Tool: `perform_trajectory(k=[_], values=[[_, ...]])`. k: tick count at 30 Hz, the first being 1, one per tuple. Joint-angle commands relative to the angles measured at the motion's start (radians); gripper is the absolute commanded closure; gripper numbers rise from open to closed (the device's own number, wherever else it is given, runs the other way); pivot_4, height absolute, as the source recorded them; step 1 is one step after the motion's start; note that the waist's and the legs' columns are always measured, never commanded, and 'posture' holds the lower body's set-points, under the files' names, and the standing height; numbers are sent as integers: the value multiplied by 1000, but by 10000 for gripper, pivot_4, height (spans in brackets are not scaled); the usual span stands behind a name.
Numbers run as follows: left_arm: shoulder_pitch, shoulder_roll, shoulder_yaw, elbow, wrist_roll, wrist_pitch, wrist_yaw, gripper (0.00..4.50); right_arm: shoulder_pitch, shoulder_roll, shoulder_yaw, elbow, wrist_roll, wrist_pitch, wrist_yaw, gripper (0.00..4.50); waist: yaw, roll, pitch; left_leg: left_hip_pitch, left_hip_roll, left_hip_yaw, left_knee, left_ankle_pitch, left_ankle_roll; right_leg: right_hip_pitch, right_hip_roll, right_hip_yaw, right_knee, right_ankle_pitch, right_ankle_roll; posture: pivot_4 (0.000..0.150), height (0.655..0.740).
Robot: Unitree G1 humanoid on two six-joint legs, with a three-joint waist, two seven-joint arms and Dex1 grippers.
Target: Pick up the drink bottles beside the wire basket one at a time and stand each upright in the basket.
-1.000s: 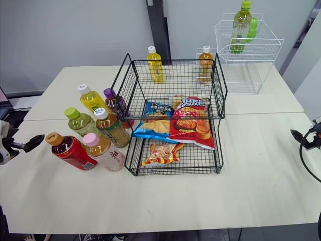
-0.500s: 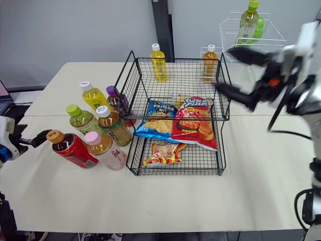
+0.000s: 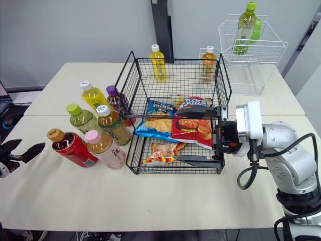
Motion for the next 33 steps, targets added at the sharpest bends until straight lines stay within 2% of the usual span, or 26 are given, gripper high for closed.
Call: perform_trajectory(k=[1,4,7,12,15,19,27,33], values=[[179,-10,161,-349,-138,154,-12,169,-35,2,-14,-15,55,36,-6,0,-1,0,0,0,2,0,0,0,0,0,1,0,-1,0,-1,1500,7400],[406,-88,304,-706,-253,323,14,169,-59,4,-14,4,66,61,-13,0,3,1,0,0,7,1,-1,-1,-1,-1,2,0,-3,2,-4,1500,7400],[568,-169,407,-982,-350,443,55,169,-98,11,-9,31,65,79,-20,0,2,1,1,2,9,3,-2,-1,-1,0,2,1,-6,3,-5,1500,7400],[601,-228,407,-1243,-430,546,194,169,-143,20,6,68,48,90,-16,0,34,1,1,2,10,4,-2,0,-2,2,4,-1,-6,3,-6,1500,7400],[530,-243,326,-1290,-399,543,281,169,-148,19,19,77,33,91,-7,0,44,2,1,2,9,6,-1,1,-3,3,6,-2,-6,3,-6,1500,7400],[415,-250,208,-1258,-326,527,369,169,-149,18,28,88,13,95,-4,0,47,1,1,2,9,9,-1,1,-3,2,8,-1,-6,4,-7,1500,7400],[313,-274,62,-1196,-272,514,378,169,-137,13,24,74,-19,100,-19,0,32,1,1,2,9,11,-2,1,-3,1,8,0,-6,4,-7,1500,7400],[293,-284,37,-1180,-239,497,384,169,-120,4,11,45,-10,113,-36,0,28,1,1,2,9,11,-2,1,-3,1,8,0,-6,4,-7,1500,7400]])
